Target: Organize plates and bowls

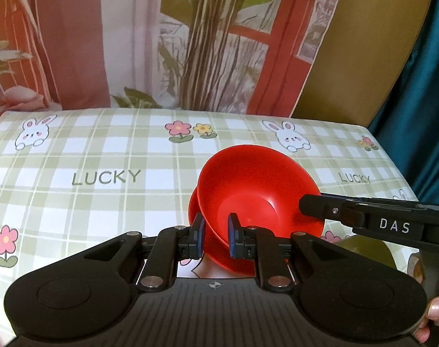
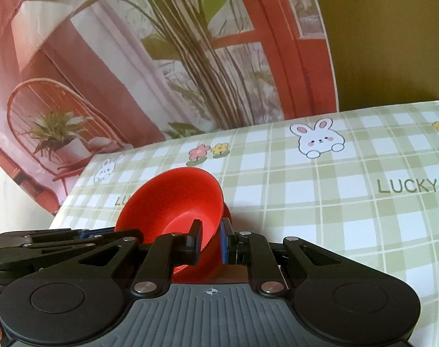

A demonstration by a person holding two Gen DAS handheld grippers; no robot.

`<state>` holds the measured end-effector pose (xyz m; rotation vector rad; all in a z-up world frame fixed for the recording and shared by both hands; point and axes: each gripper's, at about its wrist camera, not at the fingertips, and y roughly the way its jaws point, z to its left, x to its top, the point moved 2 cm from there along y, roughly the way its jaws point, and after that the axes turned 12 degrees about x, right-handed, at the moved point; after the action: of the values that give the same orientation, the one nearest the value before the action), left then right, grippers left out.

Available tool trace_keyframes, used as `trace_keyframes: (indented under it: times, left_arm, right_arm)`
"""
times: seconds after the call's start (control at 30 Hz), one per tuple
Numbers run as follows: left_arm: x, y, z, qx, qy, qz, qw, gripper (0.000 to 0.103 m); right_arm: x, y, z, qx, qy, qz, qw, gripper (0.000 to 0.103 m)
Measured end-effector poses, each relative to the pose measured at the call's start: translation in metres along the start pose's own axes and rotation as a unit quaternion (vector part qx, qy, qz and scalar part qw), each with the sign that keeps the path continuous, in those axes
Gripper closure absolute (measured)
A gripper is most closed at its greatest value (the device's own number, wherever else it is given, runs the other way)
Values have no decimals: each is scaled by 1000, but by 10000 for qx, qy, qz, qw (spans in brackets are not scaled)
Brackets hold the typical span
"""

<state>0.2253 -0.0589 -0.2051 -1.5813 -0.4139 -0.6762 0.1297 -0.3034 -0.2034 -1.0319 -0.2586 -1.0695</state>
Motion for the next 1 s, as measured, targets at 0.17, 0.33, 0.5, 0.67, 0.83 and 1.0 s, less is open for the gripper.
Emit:
trace_keyframes:
  times: [0.17,0.33,0.5,0.67,0.83,1.0]
  left_arm:
    - [-2,3,0,62,1,56,10000,86]
    - [-4,3,0,93,3,64,9999,86]
    - [-5,4,-1,105,-3,58,9999,85]
    - [-4,-2,3,150,-158,64,9997,71]
    - [0,-21,15,132,-241,-140,9995,71]
    - [7,-52,48,220,-449,-462,9977,71]
  right_arm:
    - [-2,4,1,-25,11,57,10000,89]
    - [-3,5,0,-49,25,93,9999,89]
    - [-4,3,0,-150,-14,74,9999,85]
    - [-3,-5,3,-174,-65,-37,9998,85]
    - [1,-14,16,-109,-199,-125,9997,84]
    - [6,-17,40,31,-412,-178,9990,85]
